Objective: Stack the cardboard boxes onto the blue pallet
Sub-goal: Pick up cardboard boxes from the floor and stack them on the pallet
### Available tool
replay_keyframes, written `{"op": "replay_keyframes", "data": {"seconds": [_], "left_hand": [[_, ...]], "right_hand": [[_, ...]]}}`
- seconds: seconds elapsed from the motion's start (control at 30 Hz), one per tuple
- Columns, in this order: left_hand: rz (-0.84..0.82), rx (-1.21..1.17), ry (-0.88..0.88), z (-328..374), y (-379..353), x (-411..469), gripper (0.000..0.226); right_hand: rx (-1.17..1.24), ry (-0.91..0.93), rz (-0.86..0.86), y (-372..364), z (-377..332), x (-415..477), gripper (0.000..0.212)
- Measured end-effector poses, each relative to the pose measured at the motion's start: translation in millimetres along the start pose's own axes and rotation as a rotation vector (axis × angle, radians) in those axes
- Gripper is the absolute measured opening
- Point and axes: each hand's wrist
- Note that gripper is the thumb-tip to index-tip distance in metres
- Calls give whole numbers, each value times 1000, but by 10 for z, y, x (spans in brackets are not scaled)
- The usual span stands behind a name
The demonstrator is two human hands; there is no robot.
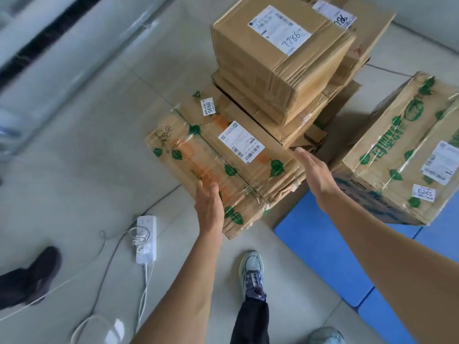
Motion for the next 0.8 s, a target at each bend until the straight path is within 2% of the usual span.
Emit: {"op": "replay_keyframes", "data": {"seconds": [0.17, 0.33, 0.4, 0.6, 0.7, 0.8], "left_hand": [[148, -43, 99, -115, 188, 292, 66], [94, -179, 200, -247, 235, 467, 72], [97, -216, 230, -272, 251, 482, 73], [167, -252, 257, -374, 411, 573, 70], [125, -343, 315, -405, 475, 684, 69], [8, -488, 344, -412, 520, 797, 72]], "right_hand": [[-112, -8, -11, -178, -47, 256, 65], [-319, -44, 27, -299, -70, 353, 66], [-335, -60, 46, -311, -82, 377, 71], [-345, -179, 20, -314, 30, 553, 64], [-322, -177, -37, -359, -42, 692, 68], [-342, -230, -93, -401, -119, 829, 71]]}}
Point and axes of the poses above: each hand's wrist, its own x-axis towards the middle knuckle, its own y-axis out of the back of the hand, z = x × y, and after that the axes turned 13 degrees about -z, right-handed
